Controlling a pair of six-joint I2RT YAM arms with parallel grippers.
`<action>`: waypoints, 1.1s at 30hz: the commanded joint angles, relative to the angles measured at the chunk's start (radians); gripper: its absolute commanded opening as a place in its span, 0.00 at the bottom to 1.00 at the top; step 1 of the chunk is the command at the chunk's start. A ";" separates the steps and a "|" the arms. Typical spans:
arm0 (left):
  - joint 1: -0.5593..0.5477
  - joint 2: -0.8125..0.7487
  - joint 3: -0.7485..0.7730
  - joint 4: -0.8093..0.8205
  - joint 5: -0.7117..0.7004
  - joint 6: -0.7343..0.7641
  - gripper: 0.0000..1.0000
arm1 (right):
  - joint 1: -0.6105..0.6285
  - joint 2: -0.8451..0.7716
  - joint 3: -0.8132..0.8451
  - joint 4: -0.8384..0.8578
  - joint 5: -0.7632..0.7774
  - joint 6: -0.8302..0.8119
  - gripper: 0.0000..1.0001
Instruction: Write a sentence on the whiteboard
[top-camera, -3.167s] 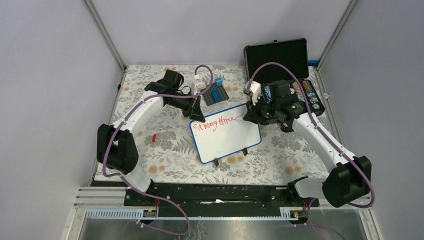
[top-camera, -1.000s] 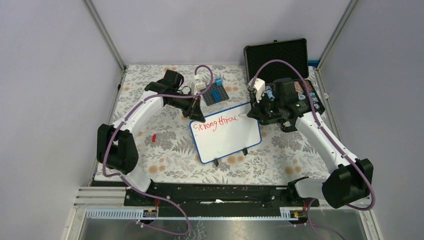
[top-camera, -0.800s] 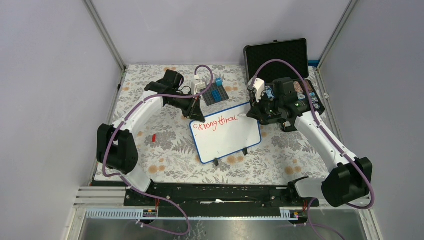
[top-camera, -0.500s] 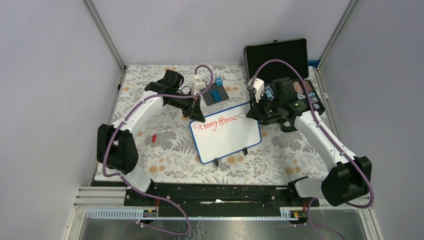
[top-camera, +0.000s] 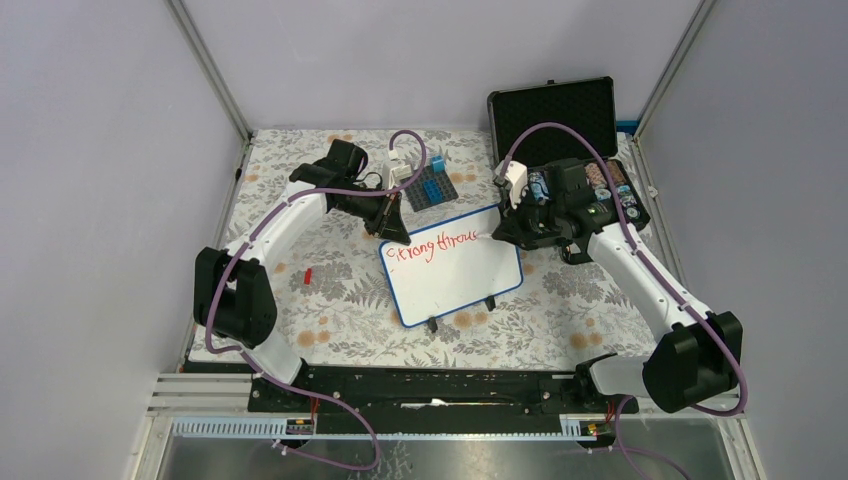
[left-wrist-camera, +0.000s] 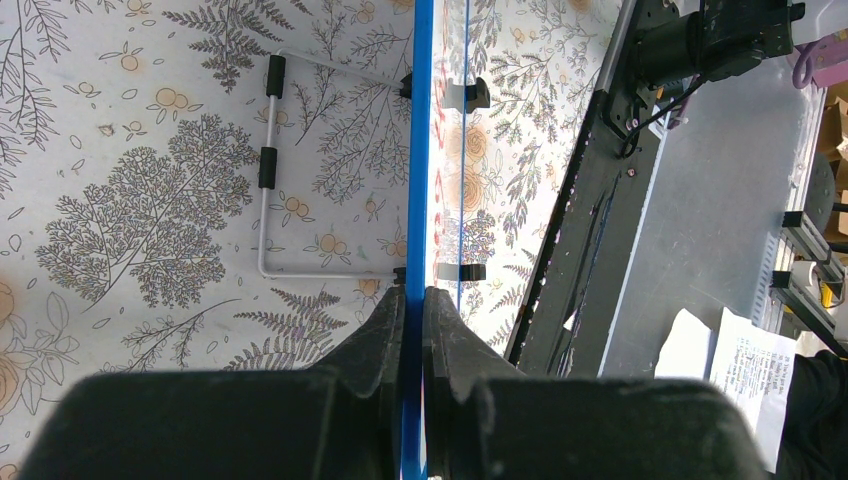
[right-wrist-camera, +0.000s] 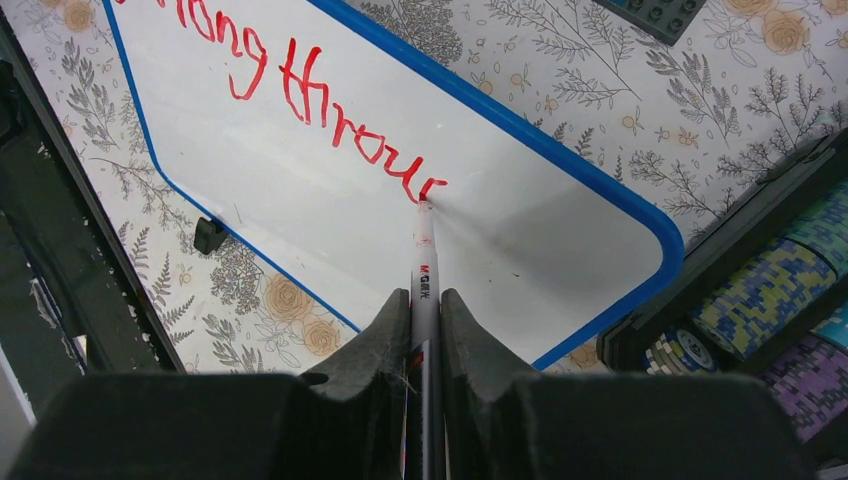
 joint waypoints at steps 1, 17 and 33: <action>-0.006 0.015 0.004 0.032 -0.038 0.024 0.00 | -0.005 -0.018 -0.009 0.013 0.012 -0.024 0.00; -0.006 0.012 0.003 0.031 -0.039 0.023 0.00 | -0.028 -0.020 0.050 0.005 0.055 -0.024 0.00; -0.006 0.014 0.000 0.031 -0.036 0.025 0.00 | -0.028 -0.001 0.052 0.014 0.036 -0.019 0.00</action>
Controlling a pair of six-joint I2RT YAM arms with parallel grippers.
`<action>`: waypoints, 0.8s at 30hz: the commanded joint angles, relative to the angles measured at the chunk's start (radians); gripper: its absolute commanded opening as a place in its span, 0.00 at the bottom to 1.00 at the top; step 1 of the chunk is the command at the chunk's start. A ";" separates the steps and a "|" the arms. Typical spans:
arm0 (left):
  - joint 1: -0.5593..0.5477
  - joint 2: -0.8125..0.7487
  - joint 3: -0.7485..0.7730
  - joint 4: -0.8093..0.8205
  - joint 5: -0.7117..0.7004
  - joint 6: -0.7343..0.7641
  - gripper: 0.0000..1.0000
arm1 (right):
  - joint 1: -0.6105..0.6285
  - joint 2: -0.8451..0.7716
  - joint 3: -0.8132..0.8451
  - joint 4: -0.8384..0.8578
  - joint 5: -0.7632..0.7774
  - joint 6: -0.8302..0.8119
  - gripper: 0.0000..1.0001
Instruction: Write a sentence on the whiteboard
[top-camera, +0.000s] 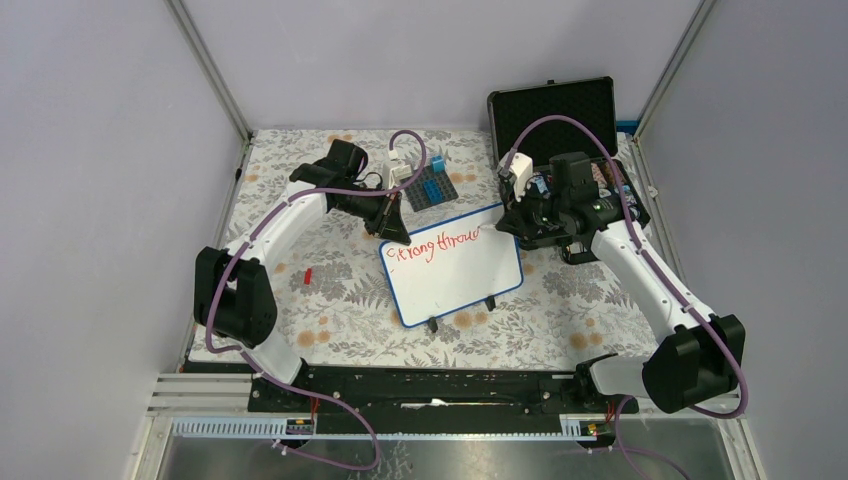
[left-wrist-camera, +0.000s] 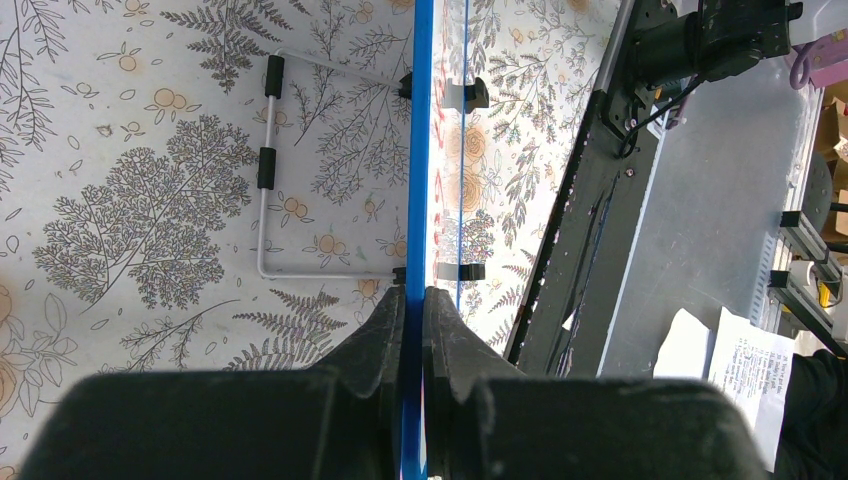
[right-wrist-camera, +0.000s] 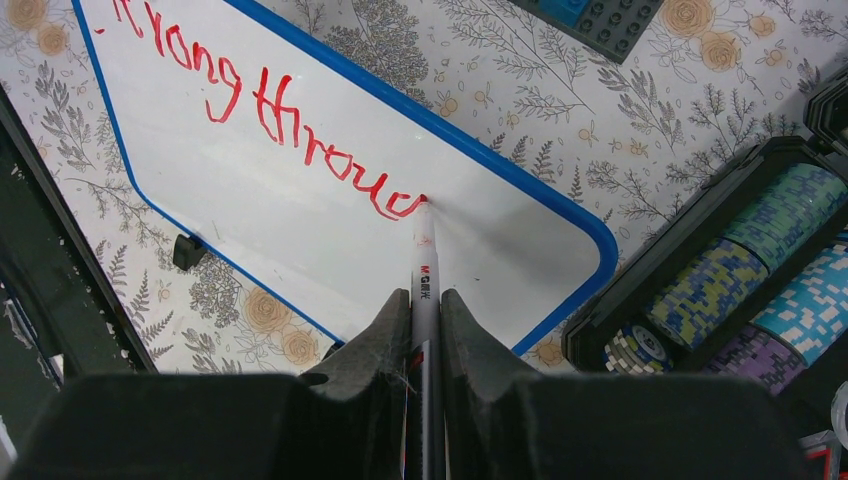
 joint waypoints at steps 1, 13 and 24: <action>-0.006 0.011 0.000 0.031 -0.040 0.025 0.00 | -0.008 0.000 0.009 0.017 0.013 -0.014 0.00; -0.007 0.010 -0.003 0.030 -0.040 0.027 0.00 | -0.007 -0.027 -0.061 -0.009 0.007 -0.034 0.00; -0.012 0.012 0.003 0.030 -0.041 0.024 0.00 | 0.040 -0.033 -0.064 -0.014 -0.042 -0.009 0.00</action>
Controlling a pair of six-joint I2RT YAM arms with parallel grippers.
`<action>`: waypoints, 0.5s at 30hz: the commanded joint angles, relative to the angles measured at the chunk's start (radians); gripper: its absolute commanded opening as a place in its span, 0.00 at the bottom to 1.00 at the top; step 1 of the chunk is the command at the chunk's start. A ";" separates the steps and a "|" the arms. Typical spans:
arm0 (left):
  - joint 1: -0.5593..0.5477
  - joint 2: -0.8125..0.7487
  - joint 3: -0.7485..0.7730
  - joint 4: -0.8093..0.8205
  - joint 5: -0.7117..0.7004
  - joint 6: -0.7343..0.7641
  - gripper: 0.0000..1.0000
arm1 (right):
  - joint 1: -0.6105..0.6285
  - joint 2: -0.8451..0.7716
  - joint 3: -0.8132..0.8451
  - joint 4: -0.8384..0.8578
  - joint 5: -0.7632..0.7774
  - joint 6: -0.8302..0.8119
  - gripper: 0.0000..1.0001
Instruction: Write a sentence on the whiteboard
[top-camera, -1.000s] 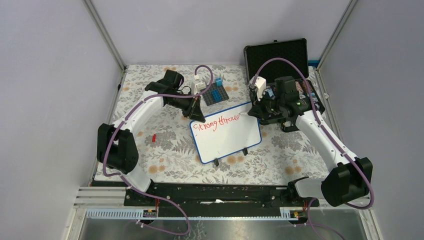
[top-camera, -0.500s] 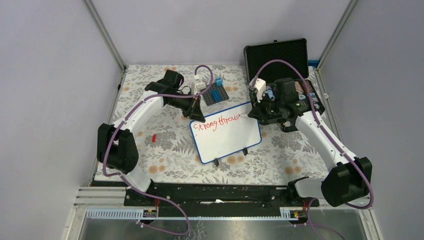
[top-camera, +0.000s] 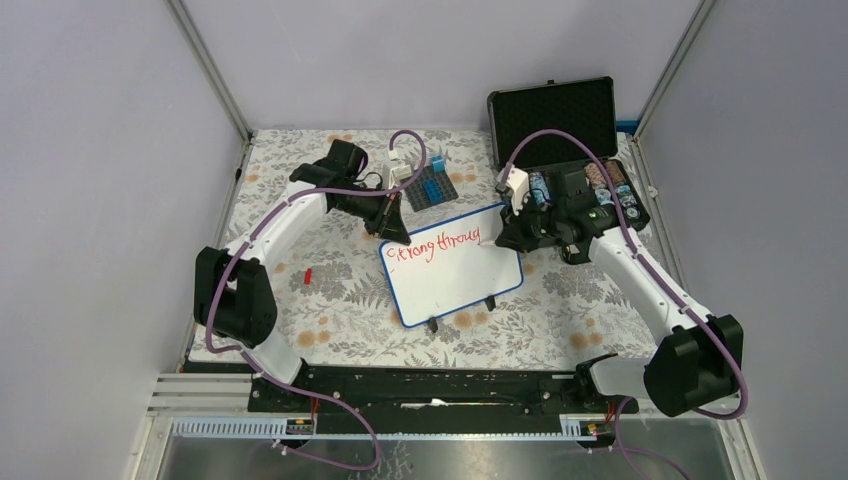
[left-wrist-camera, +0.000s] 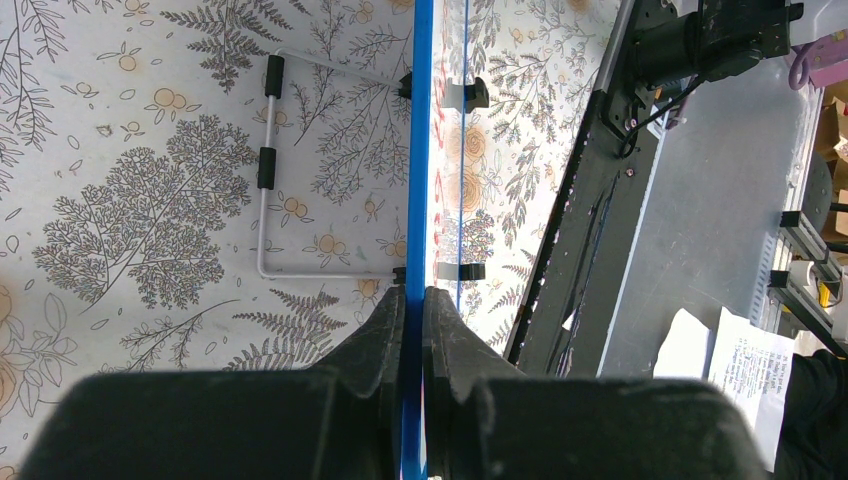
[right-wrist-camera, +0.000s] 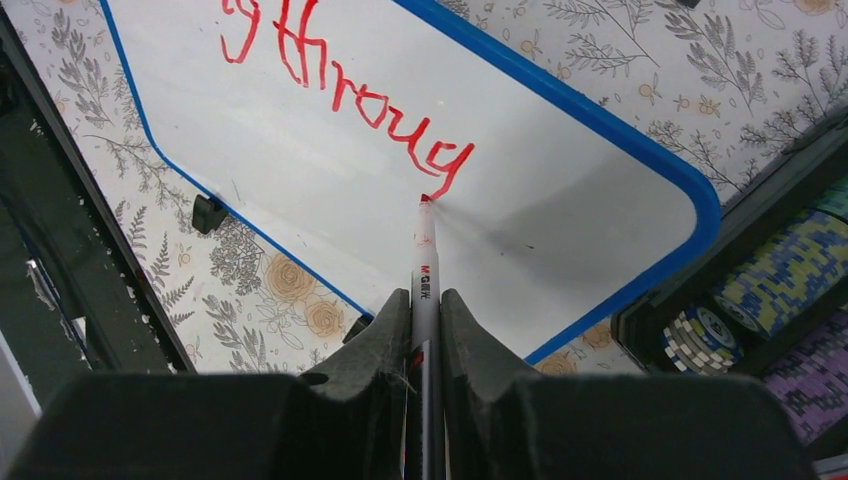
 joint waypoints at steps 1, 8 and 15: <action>-0.011 0.012 0.004 0.031 -0.040 0.023 0.00 | 0.034 -0.017 0.024 0.004 -0.023 0.007 0.00; -0.013 0.019 0.009 0.030 -0.038 0.022 0.00 | 0.038 -0.024 0.084 0.003 -0.064 0.034 0.00; -0.014 0.009 0.008 0.031 -0.043 0.022 0.00 | -0.015 -0.026 0.126 0.002 -0.023 0.021 0.00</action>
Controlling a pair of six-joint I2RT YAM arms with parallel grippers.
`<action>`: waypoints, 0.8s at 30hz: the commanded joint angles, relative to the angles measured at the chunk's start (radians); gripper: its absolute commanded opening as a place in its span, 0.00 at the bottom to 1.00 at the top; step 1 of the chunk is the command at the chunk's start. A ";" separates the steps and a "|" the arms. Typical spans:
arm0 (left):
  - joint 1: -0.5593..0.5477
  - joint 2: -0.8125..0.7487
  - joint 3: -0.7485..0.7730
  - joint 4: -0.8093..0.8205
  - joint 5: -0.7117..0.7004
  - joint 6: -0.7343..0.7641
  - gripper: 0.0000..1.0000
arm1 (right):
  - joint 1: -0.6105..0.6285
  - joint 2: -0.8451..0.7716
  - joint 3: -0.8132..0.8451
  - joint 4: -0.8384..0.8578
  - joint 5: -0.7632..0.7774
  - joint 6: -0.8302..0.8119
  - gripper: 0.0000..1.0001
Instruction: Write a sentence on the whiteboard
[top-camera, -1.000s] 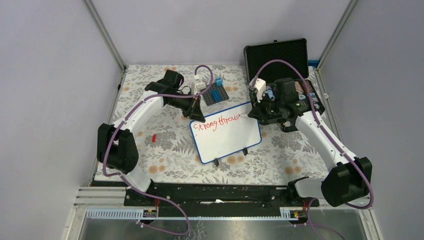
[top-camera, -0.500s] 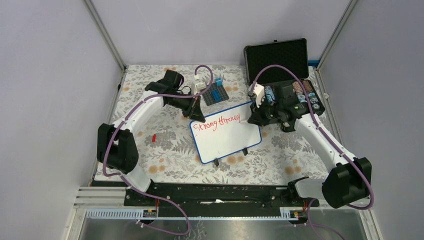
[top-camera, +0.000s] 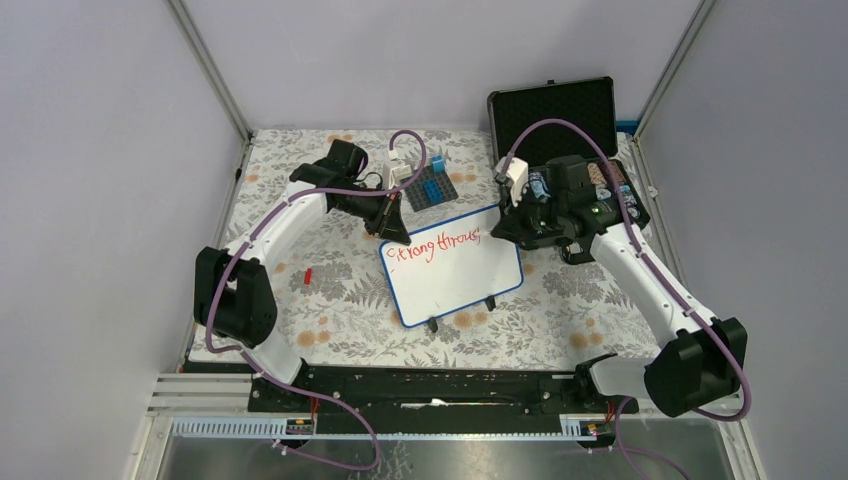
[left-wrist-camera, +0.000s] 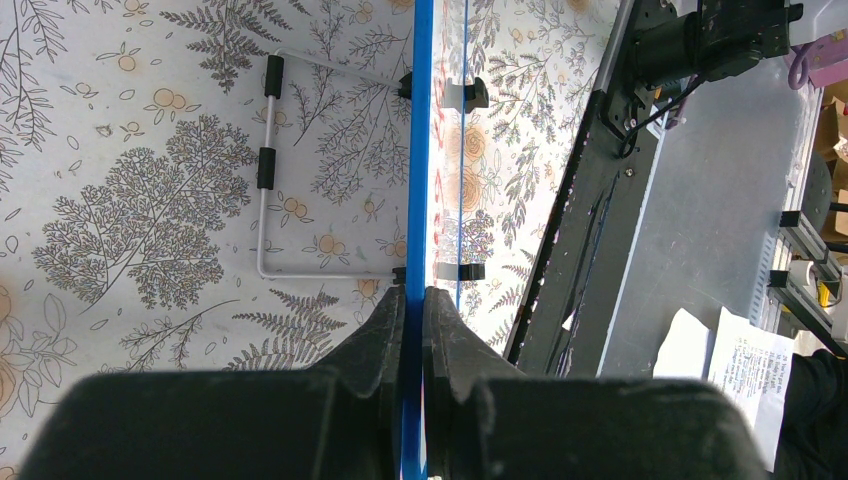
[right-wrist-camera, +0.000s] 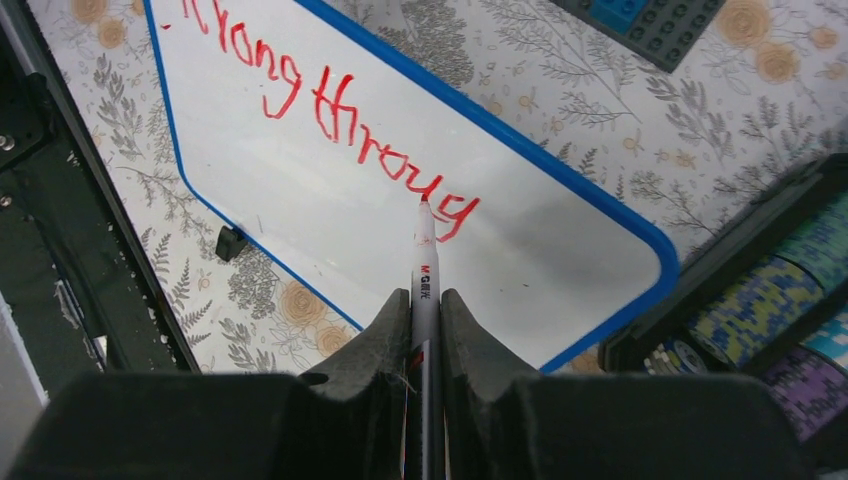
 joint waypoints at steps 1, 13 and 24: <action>-0.015 0.009 0.008 0.030 -0.043 0.022 0.00 | -0.048 -0.022 0.065 0.006 0.011 -0.006 0.00; -0.015 0.015 0.004 0.032 -0.043 0.026 0.00 | -0.064 0.012 0.089 0.013 0.031 -0.013 0.00; -0.015 0.014 -0.002 0.032 -0.050 0.030 0.00 | -0.064 0.038 0.093 0.042 0.042 -0.005 0.00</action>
